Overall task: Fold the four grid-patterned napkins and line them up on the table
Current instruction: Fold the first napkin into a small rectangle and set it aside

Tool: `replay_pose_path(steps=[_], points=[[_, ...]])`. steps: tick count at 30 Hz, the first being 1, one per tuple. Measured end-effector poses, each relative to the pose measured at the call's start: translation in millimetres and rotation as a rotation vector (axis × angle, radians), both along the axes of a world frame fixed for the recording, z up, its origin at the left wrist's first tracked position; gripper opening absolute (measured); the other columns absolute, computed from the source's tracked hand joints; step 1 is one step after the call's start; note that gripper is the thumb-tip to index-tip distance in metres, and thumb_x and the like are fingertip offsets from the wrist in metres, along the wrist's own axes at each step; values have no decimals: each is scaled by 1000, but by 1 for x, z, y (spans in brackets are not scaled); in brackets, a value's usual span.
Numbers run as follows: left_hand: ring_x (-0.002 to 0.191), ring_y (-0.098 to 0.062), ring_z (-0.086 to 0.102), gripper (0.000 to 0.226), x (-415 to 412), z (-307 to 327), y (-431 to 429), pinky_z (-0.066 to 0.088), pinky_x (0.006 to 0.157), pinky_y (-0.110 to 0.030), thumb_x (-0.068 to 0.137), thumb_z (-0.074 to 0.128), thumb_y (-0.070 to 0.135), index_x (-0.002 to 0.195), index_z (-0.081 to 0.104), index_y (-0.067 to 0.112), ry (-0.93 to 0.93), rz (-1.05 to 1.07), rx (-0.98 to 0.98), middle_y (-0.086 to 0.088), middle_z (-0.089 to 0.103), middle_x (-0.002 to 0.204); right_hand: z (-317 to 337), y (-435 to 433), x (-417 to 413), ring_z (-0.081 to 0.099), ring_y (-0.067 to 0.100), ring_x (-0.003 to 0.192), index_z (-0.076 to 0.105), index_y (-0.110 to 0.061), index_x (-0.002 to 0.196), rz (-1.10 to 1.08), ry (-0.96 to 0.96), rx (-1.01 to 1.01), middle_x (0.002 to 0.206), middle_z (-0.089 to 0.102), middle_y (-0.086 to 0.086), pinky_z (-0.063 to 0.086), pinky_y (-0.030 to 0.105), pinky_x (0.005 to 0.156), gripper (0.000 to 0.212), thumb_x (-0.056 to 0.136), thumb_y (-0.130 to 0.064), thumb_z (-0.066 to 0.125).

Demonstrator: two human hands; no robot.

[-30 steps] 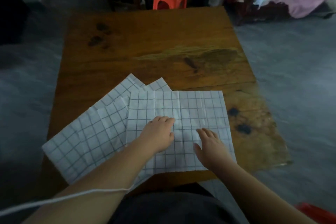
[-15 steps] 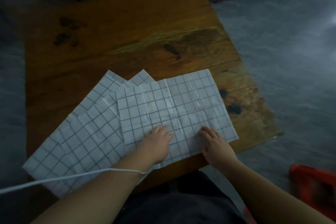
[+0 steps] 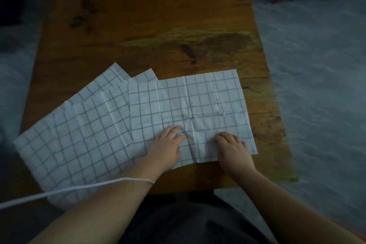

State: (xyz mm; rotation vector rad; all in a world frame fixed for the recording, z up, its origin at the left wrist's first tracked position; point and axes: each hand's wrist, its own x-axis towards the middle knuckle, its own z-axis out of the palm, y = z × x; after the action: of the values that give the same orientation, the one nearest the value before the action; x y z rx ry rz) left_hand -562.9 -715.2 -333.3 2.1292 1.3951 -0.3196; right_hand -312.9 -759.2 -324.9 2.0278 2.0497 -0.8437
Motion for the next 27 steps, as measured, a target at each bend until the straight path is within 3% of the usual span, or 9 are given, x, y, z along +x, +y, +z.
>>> replay_pose_path(steps=[4, 7, 11, 15, 19, 23, 27], points=[[154, -23, -4, 60, 16, 5, -12, 4, 124, -42, 102, 44, 21, 159, 24, 29, 16, 87, -21, 1, 4, 169, 0, 10, 7, 33, 24, 144, 44, -24, 147, 29, 17, 40, 154, 40, -1, 31, 47, 117, 51, 97, -31, 52], [154, -25, -3, 63, 26, 4, -25, 10, 123, -46, 102, 44, 24, 160, 19, 31, 56, 122, -31, -2, 2, 169, 1, 9, -3, 43, 24, 135, 50, -20, 138, 50, 39, 51, 145, 49, 1, 40, 44, 108, 42, 100, -35, 48], [152, -31, 4, 64, 39, 4, -27, 19, 120, -49, 99, 48, 27, 158, 21, 29, 52, 119, -32, -6, 6, 168, -9, 8, -13, 44, 24, 135, 47, -20, 142, 43, 4, 79, 145, 49, 1, 38, 45, 107, 49, 100, -44, 48], [144, -27, 22, 59, 37, 8, -16, 27, 116, -43, 99, 47, 24, 155, 30, 23, -65, 119, 6, -4, 20, 163, -19, 20, -10, 41, 24, 140, 49, -17, 143, 18, -5, 155, 148, 48, 2, 30, 48, 119, 51, 96, -36, 57], [137, -23, 34, 50, 9, 10, 17, 34, 112, -38, 96, 49, 17, 147, 45, 19, -146, 124, 108, -1, 39, 151, -24, 33, 4, 28, 19, 149, 46, -22, 144, 0, 26, 128, 155, 40, -2, 14, 48, 126, 51, 94, -12, 53], [145, -23, 24, 52, -13, 1, 54, 31, 116, -46, 97, 48, 12, 148, 45, 21, -110, 131, 177, -2, 37, 155, -20, 40, 24, 17, 15, 154, 45, -25, 145, -62, 30, 114, 160, 33, -7, 8, 46, 127, 63, 89, 4, 47], [154, -21, 7, 57, -19, -7, 80, 18, 124, -43, 101, 46, 13, 156, 33, 24, -68, 63, 142, 1, 22, 166, -16, 41, 27, 14, 19, 156, 40, -25, 149, -129, -31, 128, 164, 29, -3, 8, 44, 128, 70, 87, 6, 44]])
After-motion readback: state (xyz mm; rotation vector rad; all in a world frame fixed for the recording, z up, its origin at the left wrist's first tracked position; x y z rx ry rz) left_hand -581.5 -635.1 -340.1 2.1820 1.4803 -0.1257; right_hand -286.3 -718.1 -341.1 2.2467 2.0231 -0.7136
